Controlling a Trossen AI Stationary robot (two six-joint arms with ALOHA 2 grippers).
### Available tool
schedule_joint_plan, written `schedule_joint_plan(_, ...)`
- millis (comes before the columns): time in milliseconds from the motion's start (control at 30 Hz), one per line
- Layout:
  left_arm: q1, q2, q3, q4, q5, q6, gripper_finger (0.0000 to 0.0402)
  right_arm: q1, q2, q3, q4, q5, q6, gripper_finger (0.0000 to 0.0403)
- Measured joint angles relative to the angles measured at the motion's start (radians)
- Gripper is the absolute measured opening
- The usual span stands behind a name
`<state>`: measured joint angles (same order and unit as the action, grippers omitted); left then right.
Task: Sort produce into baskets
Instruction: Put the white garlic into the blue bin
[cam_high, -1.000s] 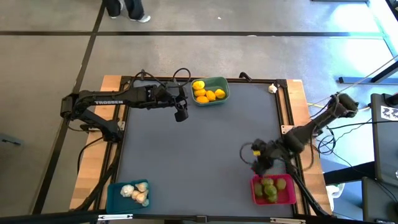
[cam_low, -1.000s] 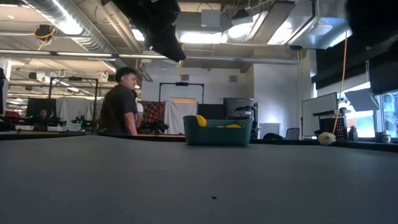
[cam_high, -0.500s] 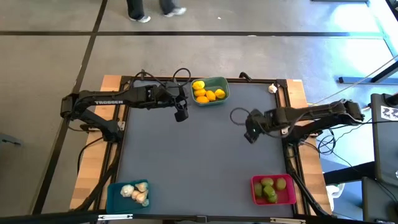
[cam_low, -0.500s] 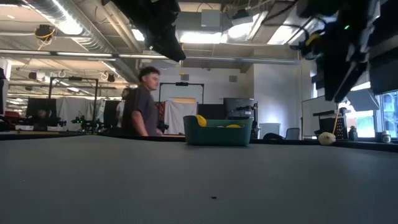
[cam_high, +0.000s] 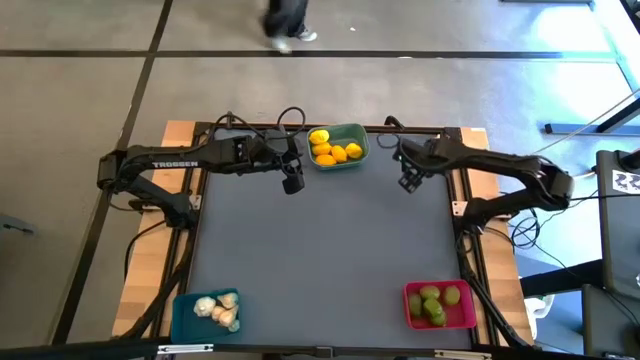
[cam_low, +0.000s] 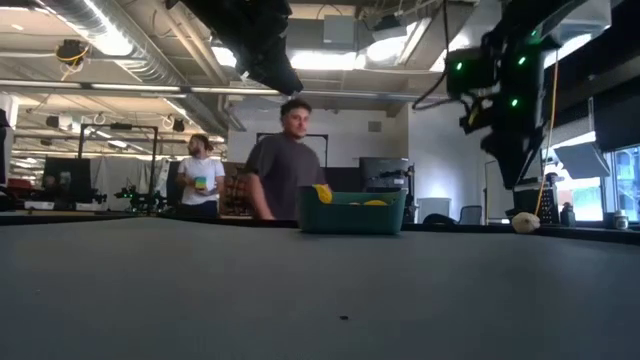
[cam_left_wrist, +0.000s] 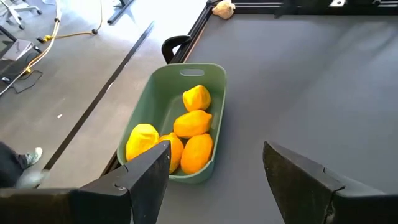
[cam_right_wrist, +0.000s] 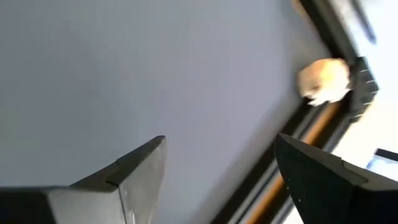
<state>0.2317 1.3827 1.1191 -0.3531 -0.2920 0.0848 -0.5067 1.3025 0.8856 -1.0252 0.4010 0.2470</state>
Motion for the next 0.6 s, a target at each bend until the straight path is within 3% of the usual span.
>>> schedule_joint_plan(333, 0.000, 0.000, 0.000, 0.007, 0.000, -0.001, 0.0251, -0.255, 0.163, 0.000, 0.168, 0.048, -0.242, 0.0298)
schedule_joint_plan(600, 0.000, 0.000, 0.000, 0.007, 0.000, -0.001, 0.0251, -0.362, 0.251, 0.000, 0.285, 0.103, -0.354, 0.0298)
